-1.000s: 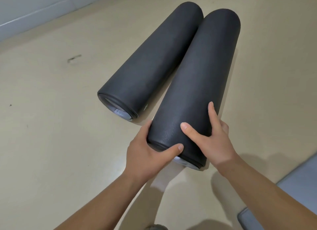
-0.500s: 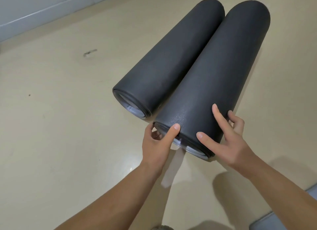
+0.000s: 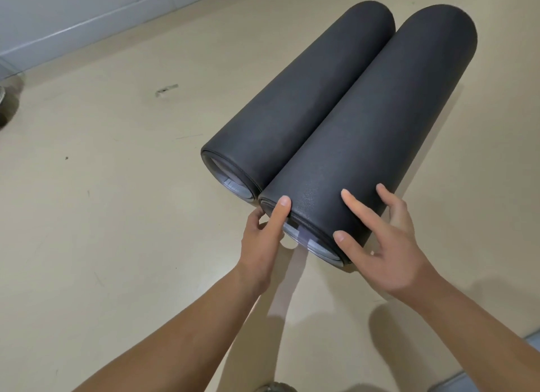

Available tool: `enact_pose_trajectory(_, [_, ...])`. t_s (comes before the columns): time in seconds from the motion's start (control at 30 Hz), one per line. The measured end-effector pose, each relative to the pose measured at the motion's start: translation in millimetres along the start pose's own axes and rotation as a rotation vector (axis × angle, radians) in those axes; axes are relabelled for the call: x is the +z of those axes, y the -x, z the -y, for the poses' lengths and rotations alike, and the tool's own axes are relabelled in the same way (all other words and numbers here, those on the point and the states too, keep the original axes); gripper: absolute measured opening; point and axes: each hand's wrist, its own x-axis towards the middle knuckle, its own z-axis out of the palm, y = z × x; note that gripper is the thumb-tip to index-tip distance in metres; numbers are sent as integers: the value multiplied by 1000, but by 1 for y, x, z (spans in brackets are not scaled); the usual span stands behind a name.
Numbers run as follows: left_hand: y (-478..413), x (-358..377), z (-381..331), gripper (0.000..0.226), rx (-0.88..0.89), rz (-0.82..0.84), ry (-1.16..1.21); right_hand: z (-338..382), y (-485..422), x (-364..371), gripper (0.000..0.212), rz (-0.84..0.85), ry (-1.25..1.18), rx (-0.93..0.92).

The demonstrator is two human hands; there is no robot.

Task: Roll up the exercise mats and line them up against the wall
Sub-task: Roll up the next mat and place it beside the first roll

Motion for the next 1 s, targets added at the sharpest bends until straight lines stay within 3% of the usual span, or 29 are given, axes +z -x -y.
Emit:
enact_pose_trajectory(0.13, [-4,9,-2,86,-23,29,12,-4,0,1,54,-2,1,-17])
enact_pose_trajectory(0.37, [-25,9,4,88,-64,130,-29,11,-17,1,49,46,259,5])
enact_pose_trajectory(0.47, [-27,8,0,78,-101,173,-73,20,-21,12,50,-1,394,12])
enact_pose_trajectory(0.6, [-27,11,1,60,-146,122,-89,24,-24,17,50,56,466,86])
enact_pose_trajectory(0.7, [-17,15,-3,55,-180,79,-69,21,-21,17,49,67,396,68])
enact_pose_trajectory(0.83, [-4,17,-4,70,-144,26,-12,17,-16,-1,50,67,156,-6])
enact_pose_trajectory(1.0, [18,24,13,53,-153,-62,25,7,-1,-6,52,-121,-1,37])
